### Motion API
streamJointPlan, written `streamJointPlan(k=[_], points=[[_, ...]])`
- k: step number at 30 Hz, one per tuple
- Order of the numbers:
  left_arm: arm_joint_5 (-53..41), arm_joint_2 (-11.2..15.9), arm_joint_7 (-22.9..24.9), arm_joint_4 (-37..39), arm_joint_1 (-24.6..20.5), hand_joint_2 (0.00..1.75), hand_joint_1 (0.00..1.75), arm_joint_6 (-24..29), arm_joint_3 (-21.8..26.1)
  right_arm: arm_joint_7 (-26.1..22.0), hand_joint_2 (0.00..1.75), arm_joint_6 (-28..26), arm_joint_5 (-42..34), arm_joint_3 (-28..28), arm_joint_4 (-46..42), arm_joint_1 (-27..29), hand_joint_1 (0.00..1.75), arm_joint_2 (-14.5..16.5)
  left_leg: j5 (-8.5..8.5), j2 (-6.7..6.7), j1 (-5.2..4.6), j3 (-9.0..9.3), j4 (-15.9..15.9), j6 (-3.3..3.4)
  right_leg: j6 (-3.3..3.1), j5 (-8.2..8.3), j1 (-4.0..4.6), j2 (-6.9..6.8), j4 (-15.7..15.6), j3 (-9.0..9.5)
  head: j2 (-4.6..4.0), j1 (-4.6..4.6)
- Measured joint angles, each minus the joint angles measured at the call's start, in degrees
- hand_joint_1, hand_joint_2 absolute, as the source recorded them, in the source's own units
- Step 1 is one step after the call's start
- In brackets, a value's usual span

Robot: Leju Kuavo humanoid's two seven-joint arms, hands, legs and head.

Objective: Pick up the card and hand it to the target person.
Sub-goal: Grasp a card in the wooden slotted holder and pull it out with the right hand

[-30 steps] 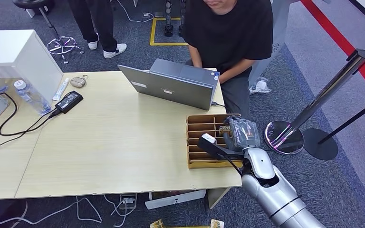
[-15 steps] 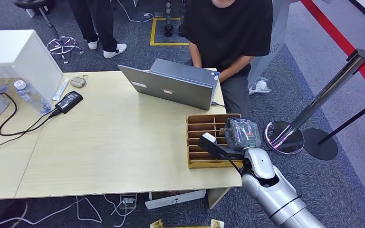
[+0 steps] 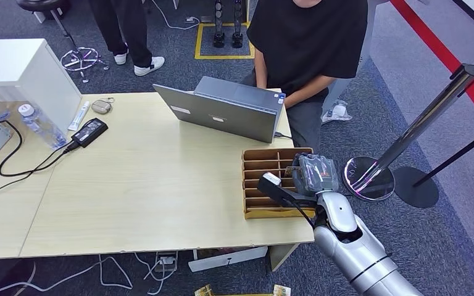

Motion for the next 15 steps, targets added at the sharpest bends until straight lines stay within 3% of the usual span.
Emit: streamJointPlan(k=[15], points=[[0.0,0.0,-0.2,0.0,0.0,0.00,0.00,0.1,0.0,0.0,1.75,0.4,0.0,0.0,0.0,0.0,1.38,0.0,0.00,0.01,0.00,0.01,0.0,0.00,0.00,0.00,0.00,0.01,0.0,0.00,-0.01,0.00]])
